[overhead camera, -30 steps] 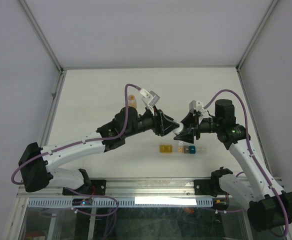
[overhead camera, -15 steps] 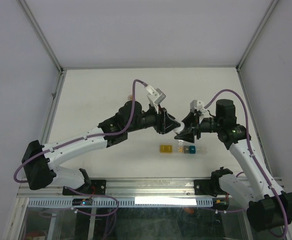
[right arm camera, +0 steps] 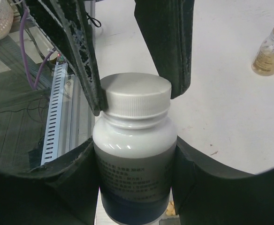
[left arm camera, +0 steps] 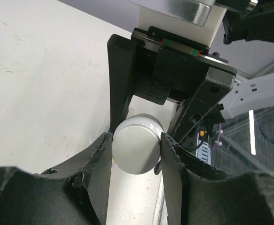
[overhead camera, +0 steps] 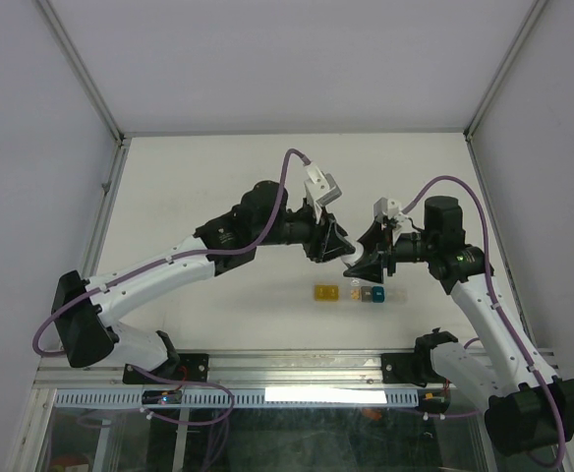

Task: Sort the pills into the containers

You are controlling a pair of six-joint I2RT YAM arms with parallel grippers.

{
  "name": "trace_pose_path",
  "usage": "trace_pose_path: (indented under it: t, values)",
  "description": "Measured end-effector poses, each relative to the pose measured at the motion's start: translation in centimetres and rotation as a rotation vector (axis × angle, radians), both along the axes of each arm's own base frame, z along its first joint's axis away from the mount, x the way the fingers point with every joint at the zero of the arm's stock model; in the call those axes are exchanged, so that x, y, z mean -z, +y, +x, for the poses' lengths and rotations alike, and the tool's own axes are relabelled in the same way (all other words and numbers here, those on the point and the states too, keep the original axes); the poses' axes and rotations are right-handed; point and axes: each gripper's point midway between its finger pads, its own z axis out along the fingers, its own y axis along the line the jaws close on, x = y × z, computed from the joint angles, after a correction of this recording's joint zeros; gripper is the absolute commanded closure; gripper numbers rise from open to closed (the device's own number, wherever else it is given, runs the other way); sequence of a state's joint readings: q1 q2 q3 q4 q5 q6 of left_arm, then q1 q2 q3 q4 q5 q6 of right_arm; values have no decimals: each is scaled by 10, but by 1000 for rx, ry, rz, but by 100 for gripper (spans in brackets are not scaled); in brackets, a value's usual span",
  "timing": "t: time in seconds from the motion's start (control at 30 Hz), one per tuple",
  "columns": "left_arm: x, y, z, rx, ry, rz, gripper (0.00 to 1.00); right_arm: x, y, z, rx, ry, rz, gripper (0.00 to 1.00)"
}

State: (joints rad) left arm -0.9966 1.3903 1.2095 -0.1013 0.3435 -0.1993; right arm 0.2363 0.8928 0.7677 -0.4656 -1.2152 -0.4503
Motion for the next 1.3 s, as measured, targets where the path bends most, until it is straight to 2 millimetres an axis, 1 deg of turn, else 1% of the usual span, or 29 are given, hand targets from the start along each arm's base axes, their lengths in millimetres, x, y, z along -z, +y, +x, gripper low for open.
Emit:
trace_pose_path:
  t: [0.17,0.27,0.47,0.6,0.73,0.83,0.97,1.07,1.17,1.3]
  values:
    - [1,-2,-5,106,-50,29,75,0,-1,-5,-14,16,12,100]
    - [6,-3,-8,179,-92,48,75,3,-2,-8,-18,31,13,100]
    - [8,-2,-17,343,-240,83,75,5,-1,-15,-40,54,23,100]
    - [7,-3,-19,443,-304,91,75,3,-1,-17,-44,49,28,100]
    - [7,-3,-18,522,-328,86,76,3,-2,-17,-39,51,25,100]
    - [7,-3,-18,561,-319,76,82,3,-2,-17,-37,53,25,100]
    - [5,-5,-19,565,-267,73,84,2,-2,-18,-37,42,27,100]
    - [4,-5,-19,526,-202,70,83,0,-3,-18,-30,29,25,100]
    - [7,-4,-16,440,-121,63,83,3,-5,-15,-5,21,7,100]
    - [13,0,-9,262,17,34,83,8,-6,-8,28,6,-20,100]
